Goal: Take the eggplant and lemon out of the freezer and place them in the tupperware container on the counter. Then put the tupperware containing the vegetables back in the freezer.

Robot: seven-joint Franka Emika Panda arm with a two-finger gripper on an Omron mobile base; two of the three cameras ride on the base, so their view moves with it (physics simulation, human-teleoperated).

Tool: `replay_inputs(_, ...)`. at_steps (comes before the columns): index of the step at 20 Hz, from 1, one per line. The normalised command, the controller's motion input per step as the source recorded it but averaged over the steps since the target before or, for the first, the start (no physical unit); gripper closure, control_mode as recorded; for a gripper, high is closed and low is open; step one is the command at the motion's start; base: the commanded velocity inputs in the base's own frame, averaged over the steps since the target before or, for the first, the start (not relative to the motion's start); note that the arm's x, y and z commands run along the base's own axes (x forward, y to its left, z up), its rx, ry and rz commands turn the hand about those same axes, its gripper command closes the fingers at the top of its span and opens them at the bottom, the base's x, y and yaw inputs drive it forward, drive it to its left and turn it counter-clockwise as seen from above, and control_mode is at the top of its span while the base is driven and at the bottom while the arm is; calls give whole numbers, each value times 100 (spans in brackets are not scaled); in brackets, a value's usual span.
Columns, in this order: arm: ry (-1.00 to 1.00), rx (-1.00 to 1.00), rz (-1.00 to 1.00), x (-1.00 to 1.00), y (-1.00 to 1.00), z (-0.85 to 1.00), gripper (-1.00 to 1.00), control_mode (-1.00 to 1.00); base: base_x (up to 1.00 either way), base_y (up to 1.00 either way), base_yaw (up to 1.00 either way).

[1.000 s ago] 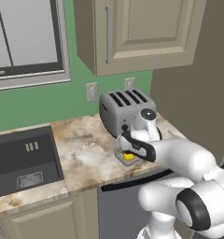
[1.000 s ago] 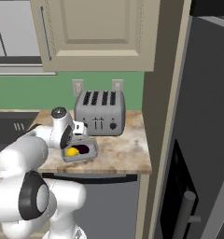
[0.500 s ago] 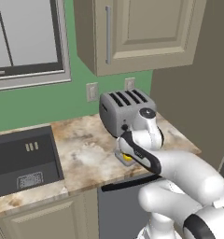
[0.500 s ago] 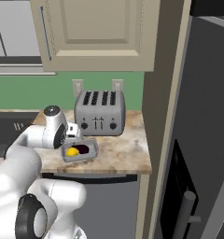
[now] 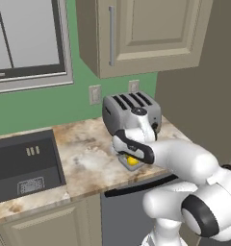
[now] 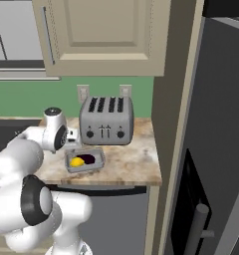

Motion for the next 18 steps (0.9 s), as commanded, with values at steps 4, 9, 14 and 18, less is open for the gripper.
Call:
replay_inputs(4, 8, -4, 12, 20, 4, -11, -100, -100, 0, 0, 0)
replay_inputs(9, 0, -5, 0, 0, 0, -21, -100, -100, 0, 0, 0)
replay_inputs(14, 0, -3, 0, 0, 0, -23, -100, -100, 0, 0, 0)
replay_inputs(18, 0, 0, 0, 0, 1, -18, -100, -100, 0, 0, 0)
